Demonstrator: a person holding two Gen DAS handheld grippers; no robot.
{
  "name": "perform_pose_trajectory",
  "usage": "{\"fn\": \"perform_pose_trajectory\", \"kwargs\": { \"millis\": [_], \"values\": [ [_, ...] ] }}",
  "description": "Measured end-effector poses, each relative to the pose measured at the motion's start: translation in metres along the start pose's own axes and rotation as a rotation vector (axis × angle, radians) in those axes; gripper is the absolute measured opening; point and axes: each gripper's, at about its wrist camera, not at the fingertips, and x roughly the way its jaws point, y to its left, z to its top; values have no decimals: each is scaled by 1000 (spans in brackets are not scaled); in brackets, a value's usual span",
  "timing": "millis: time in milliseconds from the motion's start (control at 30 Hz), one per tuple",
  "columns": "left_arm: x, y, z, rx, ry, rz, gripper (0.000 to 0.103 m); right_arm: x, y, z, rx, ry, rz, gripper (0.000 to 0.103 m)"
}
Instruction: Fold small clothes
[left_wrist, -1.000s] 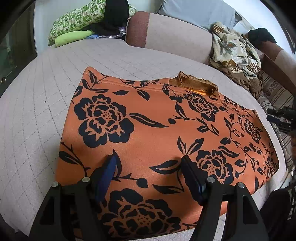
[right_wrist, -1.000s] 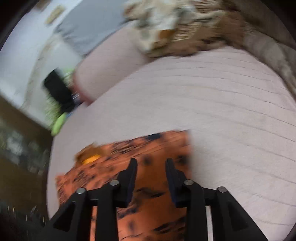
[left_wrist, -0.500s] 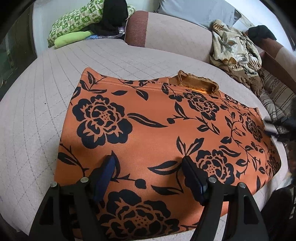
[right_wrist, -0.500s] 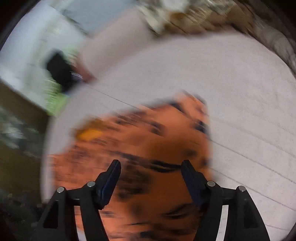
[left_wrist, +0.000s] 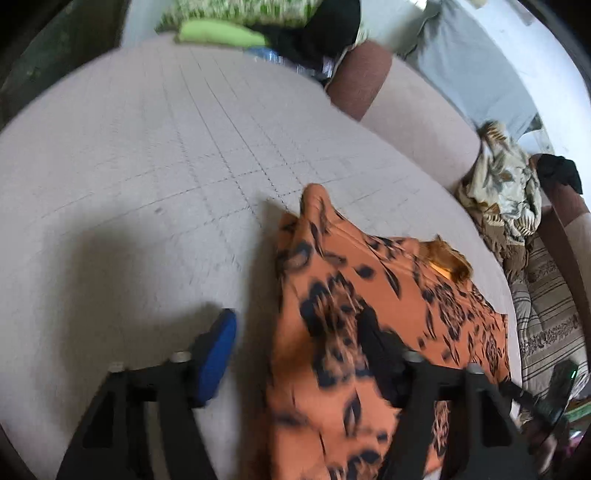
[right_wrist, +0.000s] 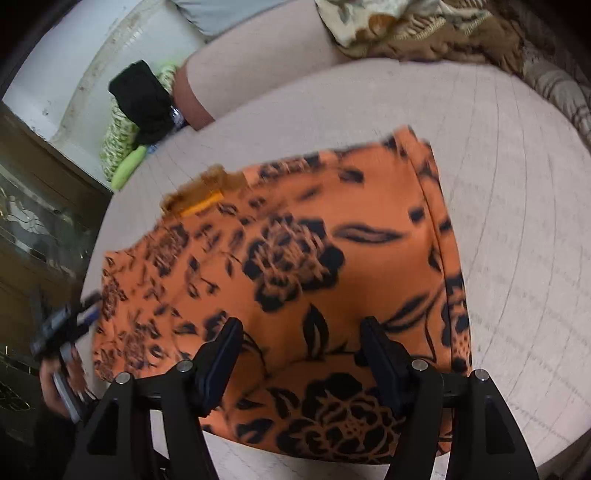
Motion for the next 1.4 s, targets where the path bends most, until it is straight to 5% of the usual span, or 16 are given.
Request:
{"fn": "perform_pose_trajectory", "kwargs": {
  "millis": [67, 167, 433, 600, 767, 867, 967, 1067, 1133, 1300, 1400],
  "values": [
    [18, -1, 17, 18, 50, 16, 34, -3, -5, -3, -1, -14, 14, 69],
    [35, -8, 47, 54, 54, 62, 18, -7, -8, -4, 2, -9, 20, 69],
    [43, -9, 70, 107, 18, 141, 18, -5, -9, -3, -3, 1, 27, 70],
    [-3, -22, 49, 148, -74, 108, 19, -25, -9, 6, 48, -45, 86, 70],
    [-5, -33, 25, 250, -44, 143, 34, -9, -36, 25, 133, -32, 78, 69],
    [9, -15, 24, 168, 27, 189, 34, -9, -59, 24, 289, -30, 128, 67],
    [-21, -11, 22, 127, -63, 158, 34, -34, -40, 23, 201, -93, 103, 70],
    [-50, -17, 6, 141, -115, 114, 37, -27, -32, 17, 116, -69, 79, 78],
    [-58, -26, -8, 160, -128, 107, 38, -12, -51, 12, 199, -32, 77, 77],
    [-73, -61, -47, 233, -149, 105, 38, -61, -33, 2, 238, -176, 140, 78],
    [-69, -88, -68, 282, -170, 92, 50, -76, -20, -28, 289, -191, 221, 78]
  ]
}}
